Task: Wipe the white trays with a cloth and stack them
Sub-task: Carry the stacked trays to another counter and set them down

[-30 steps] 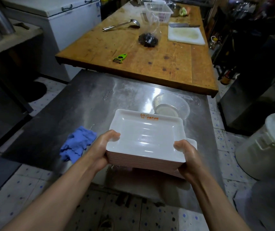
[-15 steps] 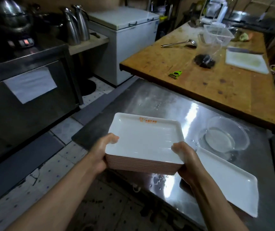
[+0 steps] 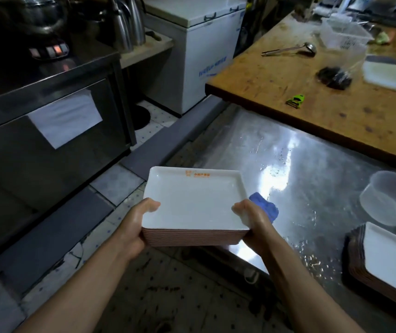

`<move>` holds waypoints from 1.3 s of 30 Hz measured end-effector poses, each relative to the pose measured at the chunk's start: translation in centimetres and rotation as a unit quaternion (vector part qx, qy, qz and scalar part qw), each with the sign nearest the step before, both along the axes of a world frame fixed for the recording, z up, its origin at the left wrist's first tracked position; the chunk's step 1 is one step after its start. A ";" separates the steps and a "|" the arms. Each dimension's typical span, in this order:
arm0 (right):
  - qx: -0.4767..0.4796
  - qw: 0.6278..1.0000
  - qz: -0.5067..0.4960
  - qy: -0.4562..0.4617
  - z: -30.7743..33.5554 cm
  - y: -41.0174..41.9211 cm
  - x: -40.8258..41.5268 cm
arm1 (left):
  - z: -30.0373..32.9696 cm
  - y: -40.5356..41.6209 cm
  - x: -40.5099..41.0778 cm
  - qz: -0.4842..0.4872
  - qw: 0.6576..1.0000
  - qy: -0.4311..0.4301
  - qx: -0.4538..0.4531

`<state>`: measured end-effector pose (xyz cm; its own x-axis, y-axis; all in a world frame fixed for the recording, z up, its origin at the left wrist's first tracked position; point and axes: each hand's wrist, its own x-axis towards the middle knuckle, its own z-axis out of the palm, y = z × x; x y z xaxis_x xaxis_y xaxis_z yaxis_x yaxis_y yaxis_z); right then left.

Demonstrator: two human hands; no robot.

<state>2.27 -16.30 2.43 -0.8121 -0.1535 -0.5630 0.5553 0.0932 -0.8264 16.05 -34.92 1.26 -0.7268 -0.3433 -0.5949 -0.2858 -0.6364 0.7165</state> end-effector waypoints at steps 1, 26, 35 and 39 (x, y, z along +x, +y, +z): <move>-0.009 1.000 0.007 -0.013 -0.5 -0.5 0.1 | -0.4 -0.7 0.2 0.003 1.000 -0.005 0.002; 0.122 0.983 0.122 0.067 -3.8 -1.4 -2.6 | -4.0 -1.8 0.2 0.080 0.996 -0.033 0.035; 0.427 0.856 0.187 0.224 -7.7 1.6 -4.0 | -4.1 -1.5 0.2 0.081 0.996 -0.030 0.025; 0.406 0.855 0.120 0.301 -7.2 1.5 -4.4 | -4.1 -1.5 0.3 0.079 0.996 -0.036 0.017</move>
<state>-2.08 -14.77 -4.80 -0.9920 -0.1138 -0.0555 -0.0627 0.8226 -0.5651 16.32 -36.44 -2.88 -0.6203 -0.4283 -0.6571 -0.2302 -0.7015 0.6745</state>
